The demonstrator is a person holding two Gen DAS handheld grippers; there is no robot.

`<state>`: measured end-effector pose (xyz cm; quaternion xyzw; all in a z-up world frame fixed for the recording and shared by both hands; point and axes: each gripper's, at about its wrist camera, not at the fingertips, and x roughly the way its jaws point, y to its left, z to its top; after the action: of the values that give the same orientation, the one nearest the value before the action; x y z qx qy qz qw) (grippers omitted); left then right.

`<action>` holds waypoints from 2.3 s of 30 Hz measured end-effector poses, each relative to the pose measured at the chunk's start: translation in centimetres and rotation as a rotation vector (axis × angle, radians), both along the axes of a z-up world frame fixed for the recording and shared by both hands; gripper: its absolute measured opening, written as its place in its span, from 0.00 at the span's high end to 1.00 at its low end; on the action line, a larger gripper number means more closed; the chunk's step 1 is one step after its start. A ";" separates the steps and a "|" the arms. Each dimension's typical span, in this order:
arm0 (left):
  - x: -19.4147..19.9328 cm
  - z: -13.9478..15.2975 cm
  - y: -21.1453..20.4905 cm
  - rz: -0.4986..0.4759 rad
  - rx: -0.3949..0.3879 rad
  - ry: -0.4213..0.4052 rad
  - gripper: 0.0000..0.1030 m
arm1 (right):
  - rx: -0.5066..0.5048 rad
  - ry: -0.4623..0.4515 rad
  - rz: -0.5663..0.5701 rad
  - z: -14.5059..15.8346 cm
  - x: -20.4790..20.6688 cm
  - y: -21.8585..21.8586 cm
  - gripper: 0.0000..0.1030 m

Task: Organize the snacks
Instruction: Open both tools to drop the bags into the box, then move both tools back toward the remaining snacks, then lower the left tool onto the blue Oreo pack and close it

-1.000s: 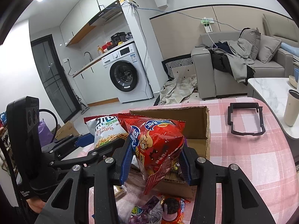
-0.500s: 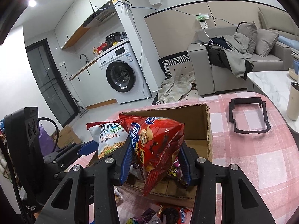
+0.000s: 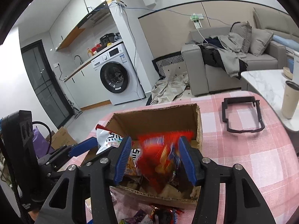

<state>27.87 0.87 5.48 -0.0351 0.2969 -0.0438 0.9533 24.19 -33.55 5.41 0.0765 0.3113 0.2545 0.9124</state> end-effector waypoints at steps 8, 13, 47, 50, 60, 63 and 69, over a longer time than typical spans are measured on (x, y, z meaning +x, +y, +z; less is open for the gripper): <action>-6.0 1.6 0.7 -0.002 -0.006 -0.058 0.00 | -0.033 -0.021 -0.024 1.0 -3.4 -2.8 0.01; -8.8 2.1 1.0 0.012 -0.001 -0.066 0.00 | -0.039 -0.031 -0.012 1.4 -5.4 -3.7 0.00; -17.2 -2.3 3.2 0.058 0.032 0.011 0.00 | -0.117 0.054 0.071 -3.1 -10.8 -3.7 0.00; -17.1 -2.7 2.9 0.046 0.030 0.024 0.00 | -0.120 0.066 0.074 -3.3 -10.7 -3.3 0.00; -16.4 -4.4 1.7 0.001 0.042 0.067 0.00 | -0.123 0.088 0.087 -3.8 -10.8 -2.9 0.00; -16.3 -4.8 1.3 -0.015 0.053 0.080 0.00 | -0.115 0.097 0.089 -3.9 -10.8 -2.9 0.00; -16.1 -5.6 0.6 -0.040 0.072 0.113 0.00 | -0.110 0.112 0.116 -4.3 -11.0 -2.4 0.00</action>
<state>11.80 1.45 -0.15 0.0027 0.3524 -0.0500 0.9345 13.23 -35.92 1.15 0.0222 0.3794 0.2847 0.8800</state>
